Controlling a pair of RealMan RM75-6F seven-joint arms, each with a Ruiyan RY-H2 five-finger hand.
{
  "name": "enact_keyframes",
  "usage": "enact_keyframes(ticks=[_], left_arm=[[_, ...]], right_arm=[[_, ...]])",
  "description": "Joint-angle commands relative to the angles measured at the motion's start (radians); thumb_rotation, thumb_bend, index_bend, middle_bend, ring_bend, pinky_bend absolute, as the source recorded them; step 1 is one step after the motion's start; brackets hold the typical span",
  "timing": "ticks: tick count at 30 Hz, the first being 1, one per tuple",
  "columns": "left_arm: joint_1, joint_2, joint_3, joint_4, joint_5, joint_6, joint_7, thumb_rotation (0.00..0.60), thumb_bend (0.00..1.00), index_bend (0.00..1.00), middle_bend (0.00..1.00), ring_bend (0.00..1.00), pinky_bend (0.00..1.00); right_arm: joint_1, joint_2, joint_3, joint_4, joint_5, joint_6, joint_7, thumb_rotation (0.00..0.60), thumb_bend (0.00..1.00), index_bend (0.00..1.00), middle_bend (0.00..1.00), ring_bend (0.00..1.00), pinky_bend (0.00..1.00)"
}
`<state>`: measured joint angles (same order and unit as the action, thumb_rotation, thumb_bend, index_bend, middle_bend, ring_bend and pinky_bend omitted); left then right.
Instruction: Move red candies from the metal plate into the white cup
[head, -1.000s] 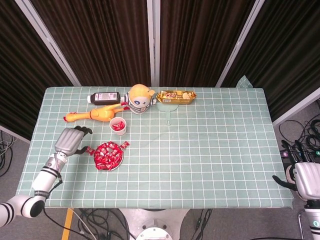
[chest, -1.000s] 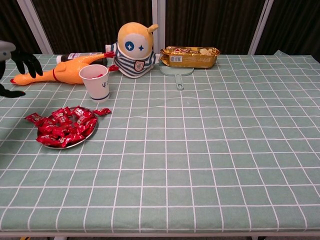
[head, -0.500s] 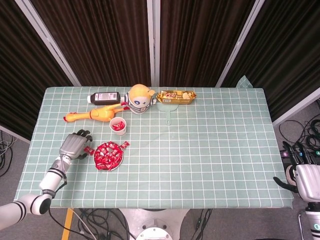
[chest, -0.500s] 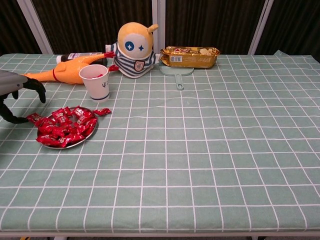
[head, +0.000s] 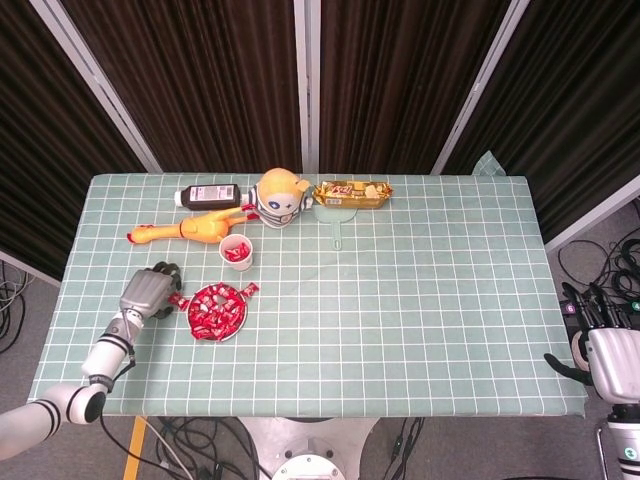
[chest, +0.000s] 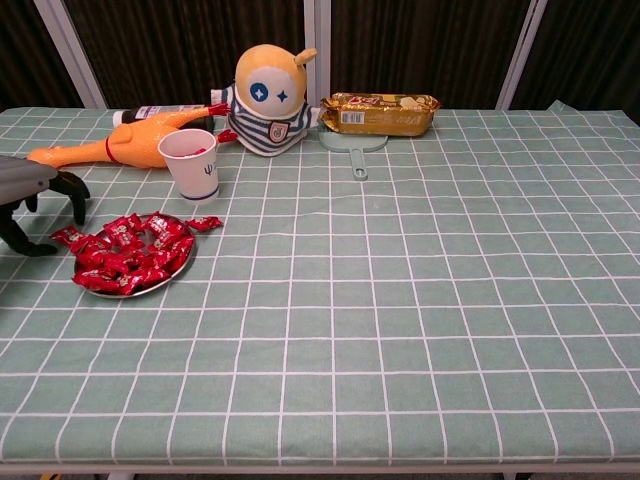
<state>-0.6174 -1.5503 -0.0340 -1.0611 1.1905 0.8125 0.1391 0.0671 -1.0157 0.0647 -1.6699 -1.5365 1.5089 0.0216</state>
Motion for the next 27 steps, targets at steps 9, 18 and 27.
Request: enact_keyframes(ticks=[9,18,27], left_arm=[[0.011,0.087,0.015,-0.133,-0.001,-0.019,0.037,0.6,0.3,0.51,0.26,0.17,0.37],[0.04,0.12,0.015,-0.201,-0.032,0.029,0.096,0.6,0.3,0.51,0.26,0.17,0.37],[0.038,0.087,0.009,-0.154,-0.037,0.009,0.081,0.6,0.3,0.5,0.26,0.17,0.37]], right_arm=[[-0.002,0.001,-0.001,-0.007,-0.001,0.003,-0.007,0.6,0.03,0.01,0.19,0.01,0.18],[-0.001,0.0,-0.001,-0.007,-0.003,0.003,-0.007,0.6,0.03,0.01,0.19,0.01,0.18],[-0.001,0.002,0.0,-0.006,-0.002,0.004,-0.006,0.6,0.03,0.01,0.19,0.01,0.18]])
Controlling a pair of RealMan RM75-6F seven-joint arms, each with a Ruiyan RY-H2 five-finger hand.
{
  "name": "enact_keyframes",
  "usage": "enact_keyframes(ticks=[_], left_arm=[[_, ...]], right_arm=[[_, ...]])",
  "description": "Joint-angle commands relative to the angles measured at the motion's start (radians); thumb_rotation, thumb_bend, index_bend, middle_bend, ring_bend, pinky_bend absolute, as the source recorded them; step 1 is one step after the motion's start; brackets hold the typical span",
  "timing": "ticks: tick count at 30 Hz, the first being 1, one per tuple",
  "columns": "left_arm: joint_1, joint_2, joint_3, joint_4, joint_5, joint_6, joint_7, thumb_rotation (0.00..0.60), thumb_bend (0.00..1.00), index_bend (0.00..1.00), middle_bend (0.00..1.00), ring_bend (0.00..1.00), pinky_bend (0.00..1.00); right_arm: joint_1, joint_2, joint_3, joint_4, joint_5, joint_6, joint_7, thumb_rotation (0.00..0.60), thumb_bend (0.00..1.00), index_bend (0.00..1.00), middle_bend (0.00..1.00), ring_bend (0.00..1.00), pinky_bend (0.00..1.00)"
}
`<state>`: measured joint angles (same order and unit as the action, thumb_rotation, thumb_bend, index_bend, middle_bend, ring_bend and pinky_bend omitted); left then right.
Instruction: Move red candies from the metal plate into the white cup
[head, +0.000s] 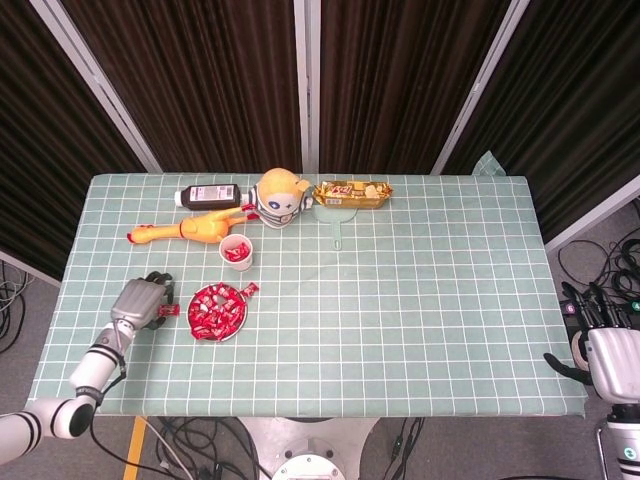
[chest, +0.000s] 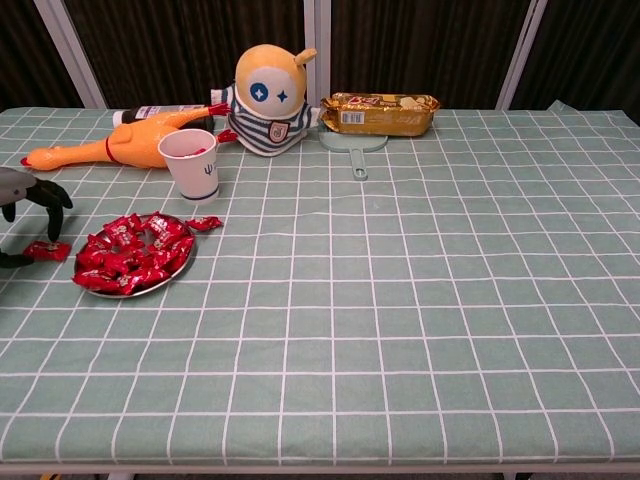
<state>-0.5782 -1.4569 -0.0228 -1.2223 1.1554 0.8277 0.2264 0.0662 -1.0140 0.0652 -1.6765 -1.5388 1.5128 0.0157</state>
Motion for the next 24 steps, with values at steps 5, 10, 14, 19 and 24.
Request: enact_keyframes(ticks=[5,10,14,19,24], left_arm=[[0.0,-0.024,-0.008,0.036,0.002,-0.007,-0.02,0.6,0.3,0.49,0.26,0.17,0.37],[-0.001,-0.04,-0.011,0.066,0.003,-0.021,-0.036,0.6,0.3,0.53,0.26,0.17,0.37],[0.004,-0.044,-0.011,0.071,0.012,-0.022,-0.058,0.6,0.31,0.6,0.27,0.17,0.37],[0.02,-0.027,-0.024,0.045,0.063,0.029,-0.141,0.6,0.35,0.65,0.29,0.17,0.37],[0.016,0.025,-0.064,-0.012,0.104,0.066,-0.252,0.6,0.35,0.64,0.29,0.17,0.38]], right_arm=[[0.0,0.0,0.0,-0.001,0.0,0.001,0.0,0.6,0.03,0.01,0.19,0.01,0.18],[-0.002,0.0,-0.001,0.0,-0.001,0.003,0.001,0.6,0.03,0.01,0.2,0.01,0.18],[-0.001,0.002,0.001,-0.001,0.0,0.002,0.002,0.6,0.03,0.01,0.2,0.01,0.18],[0.0,0.001,0.0,0.001,-0.003,0.002,0.004,0.6,0.03,0.01,0.2,0.01,0.18],[0.0,0.0,0.001,0.003,-0.003,0.002,0.006,0.6,0.03,0.01,0.2,0.01,0.18]])
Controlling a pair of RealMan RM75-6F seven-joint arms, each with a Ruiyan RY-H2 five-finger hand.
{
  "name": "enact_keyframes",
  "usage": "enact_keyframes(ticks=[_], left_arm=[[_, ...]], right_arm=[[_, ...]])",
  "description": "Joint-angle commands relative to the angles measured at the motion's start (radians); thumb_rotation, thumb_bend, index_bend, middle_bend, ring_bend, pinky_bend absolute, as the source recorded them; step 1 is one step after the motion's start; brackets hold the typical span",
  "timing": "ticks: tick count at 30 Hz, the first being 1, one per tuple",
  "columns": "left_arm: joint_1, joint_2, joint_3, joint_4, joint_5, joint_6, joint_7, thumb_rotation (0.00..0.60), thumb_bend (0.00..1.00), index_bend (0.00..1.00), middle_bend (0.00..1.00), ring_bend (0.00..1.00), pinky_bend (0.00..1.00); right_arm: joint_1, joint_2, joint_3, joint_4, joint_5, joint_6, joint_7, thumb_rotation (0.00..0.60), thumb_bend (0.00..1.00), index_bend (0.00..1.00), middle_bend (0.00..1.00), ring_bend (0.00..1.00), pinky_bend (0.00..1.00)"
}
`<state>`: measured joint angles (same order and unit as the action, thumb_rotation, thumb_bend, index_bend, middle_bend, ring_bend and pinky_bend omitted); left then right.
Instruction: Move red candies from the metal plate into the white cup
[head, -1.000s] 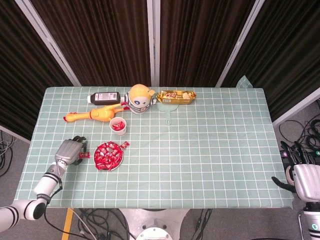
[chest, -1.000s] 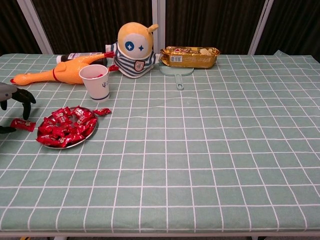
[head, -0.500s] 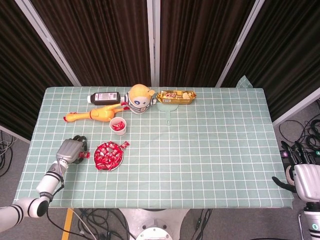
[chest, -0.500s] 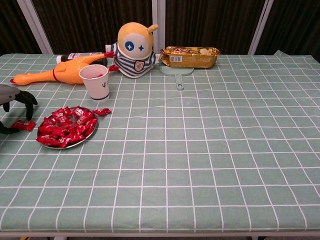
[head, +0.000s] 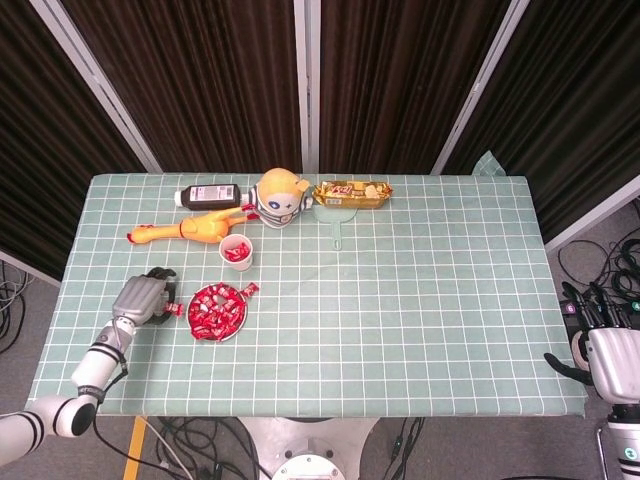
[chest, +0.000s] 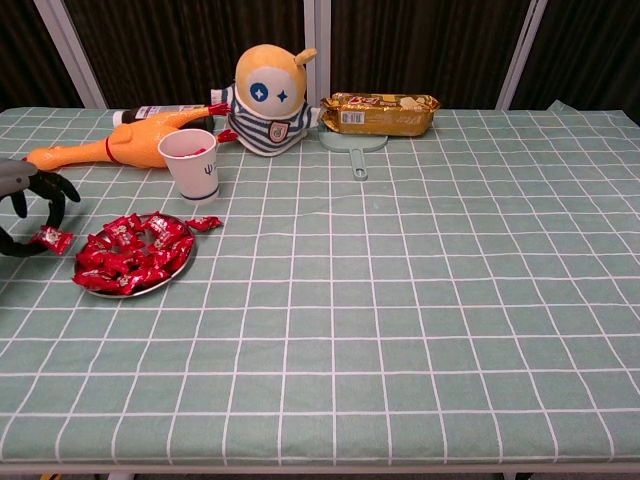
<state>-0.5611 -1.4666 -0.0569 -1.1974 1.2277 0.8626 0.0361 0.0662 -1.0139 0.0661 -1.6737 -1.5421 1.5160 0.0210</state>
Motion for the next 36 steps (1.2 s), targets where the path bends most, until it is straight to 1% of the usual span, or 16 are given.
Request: enact_keyframes(ticks=[1,4,7,10,13,16,21,28,31,36], left_arm=[[-0.007,0.045,-0.045,-0.046,0.039,0.041,-0.08,0.6,0.35,0.64,0.29,0.17,0.38],[-0.039,0.062,-0.084,-0.066,0.052,0.047,-0.102,0.6,0.35,0.62,0.29,0.17,0.38],[-0.086,0.067,-0.123,-0.074,0.05,0.021,-0.106,0.6,0.35,0.62,0.29,0.17,0.37],[-0.138,0.057,-0.155,-0.064,0.036,-0.014,-0.087,0.6,0.35,0.61,0.29,0.17,0.37],[-0.187,0.038,-0.177,-0.043,0.009,-0.055,-0.045,0.6,0.35,0.61,0.29,0.17,0.37],[-0.232,0.007,-0.188,-0.001,-0.038,-0.099,0.014,0.6,0.35,0.61,0.29,0.17,0.37],[-0.273,-0.035,-0.205,0.043,-0.109,-0.141,0.053,0.6,0.36,0.6,0.29,0.17,0.37],[-0.307,-0.057,-0.194,0.058,-0.161,-0.183,0.094,0.6,0.36,0.57,0.29,0.17,0.37],[-0.319,-0.065,-0.189,0.067,-0.186,-0.2,0.111,0.6,0.36,0.53,0.29,0.17,0.37],[-0.321,-0.059,-0.185,0.052,-0.202,-0.182,0.127,0.6,0.36,0.39,0.27,0.17,0.37]], right_arm=[[0.0,0.0,0.0,0.001,0.001,-0.002,0.001,0.6,0.03,0.01,0.2,0.01,0.18],[0.001,-0.001,0.0,0.002,0.002,-0.003,0.003,0.6,0.03,0.01,0.2,0.01,0.18],[0.0,-0.001,-0.001,0.005,0.003,-0.003,0.006,0.6,0.03,0.01,0.2,0.01,0.18],[-0.004,-0.002,-0.002,0.01,0.006,-0.001,0.011,0.6,0.03,0.01,0.2,0.01,0.18],[-0.006,-0.001,-0.001,0.014,0.012,0.0,0.015,0.6,0.03,0.01,0.2,0.01,0.18],[-0.009,-0.002,-0.002,0.017,0.013,0.002,0.019,0.6,0.03,0.01,0.2,0.01,0.18],[-0.01,-0.002,-0.001,0.024,0.018,0.001,0.026,0.6,0.03,0.01,0.2,0.01,0.18],[-0.01,-0.004,0.0,0.03,0.024,-0.004,0.032,0.6,0.03,0.01,0.2,0.01,0.18],[-0.011,-0.005,0.0,0.033,0.025,-0.004,0.035,0.6,0.03,0.01,0.2,0.01,0.18],[-0.01,-0.005,0.002,0.035,0.027,-0.005,0.036,0.6,0.03,0.01,0.2,0.01,0.18]])
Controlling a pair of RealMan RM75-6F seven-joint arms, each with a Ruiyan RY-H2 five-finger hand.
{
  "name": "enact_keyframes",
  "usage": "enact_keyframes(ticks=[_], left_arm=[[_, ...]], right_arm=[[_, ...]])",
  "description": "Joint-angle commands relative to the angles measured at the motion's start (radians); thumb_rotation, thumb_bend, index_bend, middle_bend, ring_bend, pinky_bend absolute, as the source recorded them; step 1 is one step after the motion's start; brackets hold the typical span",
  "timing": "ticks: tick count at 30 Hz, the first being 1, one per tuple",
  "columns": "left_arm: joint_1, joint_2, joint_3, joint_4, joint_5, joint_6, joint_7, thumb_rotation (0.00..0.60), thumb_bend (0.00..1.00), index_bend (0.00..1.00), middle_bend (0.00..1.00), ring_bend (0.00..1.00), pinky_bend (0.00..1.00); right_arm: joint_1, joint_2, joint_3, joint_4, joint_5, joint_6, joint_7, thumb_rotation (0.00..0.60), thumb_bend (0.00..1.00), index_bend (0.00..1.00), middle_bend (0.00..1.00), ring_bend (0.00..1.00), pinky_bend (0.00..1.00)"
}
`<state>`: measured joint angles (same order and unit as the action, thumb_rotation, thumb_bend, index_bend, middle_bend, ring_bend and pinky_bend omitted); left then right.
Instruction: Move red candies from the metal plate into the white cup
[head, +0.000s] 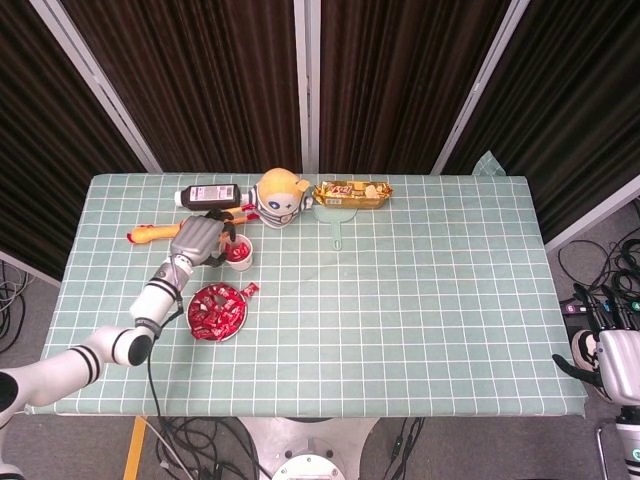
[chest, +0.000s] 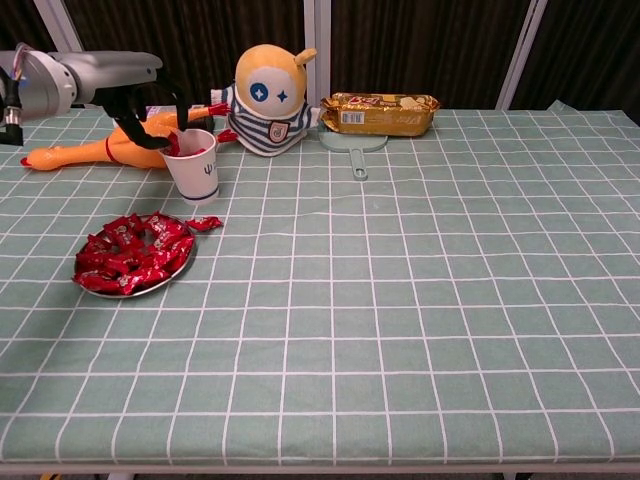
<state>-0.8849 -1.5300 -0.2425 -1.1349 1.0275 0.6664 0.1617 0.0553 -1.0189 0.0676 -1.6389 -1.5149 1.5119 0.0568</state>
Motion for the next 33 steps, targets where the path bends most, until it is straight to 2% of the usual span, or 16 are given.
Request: enact_keyframes(ticks=[1,6,9,10,12,14,17,20,24,28,33], left_arm=[[0.009,0.013,-0.001,-0.024,0.0,0.033,0.001,0.6,0.36,0.36,0.27,0.17,0.37],[0.064,0.075,-0.007,-0.126,0.058,0.171,-0.02,0.6,0.36,0.32,0.27,0.17,0.37],[0.097,0.127,0.016,-0.208,0.128,0.229,-0.034,0.6,0.35,0.32,0.29,0.18,0.38],[0.11,0.142,0.032,-0.239,0.164,0.254,-0.034,0.6,0.34,0.32,0.33,0.21,0.43],[0.124,0.153,0.057,-0.271,0.215,0.283,-0.032,0.6,0.32,0.35,0.47,0.36,0.61],[0.129,0.157,0.082,-0.301,0.25,0.28,-0.043,0.6,0.3,0.41,0.69,0.64,0.86],[0.115,0.148,0.108,-0.315,0.266,0.23,-0.055,0.6,0.28,0.44,0.86,0.82,0.99],[0.09,0.117,0.124,-0.298,0.258,0.18,-0.017,0.6,0.27,0.45,0.93,0.89,1.0],[0.055,0.063,0.119,-0.258,0.2,0.109,0.011,0.6,0.26,0.46,0.98,0.93,1.0],[0.013,0.035,0.116,-0.221,0.12,0.03,0.067,0.6,0.28,0.46,1.0,0.96,1.0],[-0.022,0.016,0.131,-0.19,0.015,-0.005,0.176,0.6,0.34,0.45,1.0,0.97,1.0]], right_arm=[[0.001,0.0,0.0,0.0,-0.001,-0.001,0.0,0.6,0.03,0.01,0.2,0.01,0.18],[0.002,0.0,0.002,0.003,-0.004,0.0,0.003,0.6,0.03,0.01,0.2,0.01,0.19],[0.004,-0.001,0.002,0.005,-0.007,-0.001,0.006,0.6,0.03,0.01,0.2,0.01,0.19],[0.005,-0.002,0.002,0.006,-0.009,-0.001,0.008,0.6,0.03,0.01,0.2,0.01,0.19],[0.006,-0.004,0.001,0.008,-0.011,-0.002,0.01,0.6,0.03,0.01,0.2,0.01,0.19],[0.008,-0.005,0.0,0.009,-0.015,-0.003,0.011,0.6,0.03,0.01,0.2,0.01,0.19],[0.009,-0.004,-0.001,0.009,-0.02,-0.004,0.013,0.6,0.03,0.01,0.2,0.01,0.19],[0.006,0.0,-0.001,0.008,-0.02,0.002,0.012,0.6,0.03,0.01,0.2,0.01,0.19],[0.001,0.005,-0.001,0.003,-0.018,0.008,0.009,0.6,0.03,0.01,0.2,0.01,0.19],[-0.002,0.008,-0.002,-0.002,-0.017,0.012,0.006,0.6,0.03,0.01,0.2,0.01,0.19],[-0.005,0.007,-0.003,-0.003,-0.016,0.013,0.007,0.6,0.03,0.01,0.2,0.01,0.19]])
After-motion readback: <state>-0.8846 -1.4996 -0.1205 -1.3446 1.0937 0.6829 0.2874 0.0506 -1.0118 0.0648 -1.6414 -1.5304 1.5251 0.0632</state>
